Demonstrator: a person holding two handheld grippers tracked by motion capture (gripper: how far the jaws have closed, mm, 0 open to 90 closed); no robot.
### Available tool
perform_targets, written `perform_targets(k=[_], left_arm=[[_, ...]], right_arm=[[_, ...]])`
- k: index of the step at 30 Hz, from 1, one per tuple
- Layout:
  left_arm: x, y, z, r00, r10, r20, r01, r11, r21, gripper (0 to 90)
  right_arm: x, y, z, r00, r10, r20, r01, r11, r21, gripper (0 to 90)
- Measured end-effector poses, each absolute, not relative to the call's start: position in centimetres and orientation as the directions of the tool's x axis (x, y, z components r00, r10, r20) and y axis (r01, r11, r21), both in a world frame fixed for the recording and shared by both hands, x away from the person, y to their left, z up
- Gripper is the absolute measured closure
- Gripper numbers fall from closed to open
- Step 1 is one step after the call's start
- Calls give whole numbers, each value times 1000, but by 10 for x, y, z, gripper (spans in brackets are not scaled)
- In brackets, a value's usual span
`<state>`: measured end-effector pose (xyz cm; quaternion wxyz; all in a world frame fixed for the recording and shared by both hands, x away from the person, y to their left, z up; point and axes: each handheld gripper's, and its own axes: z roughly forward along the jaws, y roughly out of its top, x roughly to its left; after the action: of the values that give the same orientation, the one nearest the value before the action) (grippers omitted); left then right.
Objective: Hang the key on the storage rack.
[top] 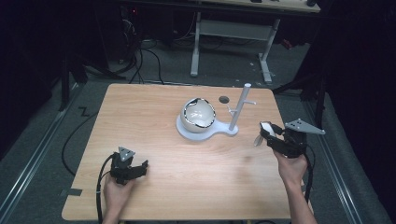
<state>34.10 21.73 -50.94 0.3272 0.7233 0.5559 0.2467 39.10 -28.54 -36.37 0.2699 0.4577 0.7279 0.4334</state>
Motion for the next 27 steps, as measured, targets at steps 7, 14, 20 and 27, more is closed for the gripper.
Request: perform_targets(k=[7,14,20,27], left_arm=[[341,217,-509,259,966,-7,643,-168,747,225],[341,217,-509,259,966,-7,643,-168,747,225],[341,217,-509,260,966,-7,643,-168,747,225],[341,217,-509,260,966,-8,643,-167,748,225]], right_arm=[[392,-286,-354,-443,897,1,417,205,885,512],[395,-289,-348,-449,893,10,416,199,887,512],[398,-289,-339,-462,887,0,406,211,889,513],[401,-287,-330,-478,878,3,398,214,892,513]])
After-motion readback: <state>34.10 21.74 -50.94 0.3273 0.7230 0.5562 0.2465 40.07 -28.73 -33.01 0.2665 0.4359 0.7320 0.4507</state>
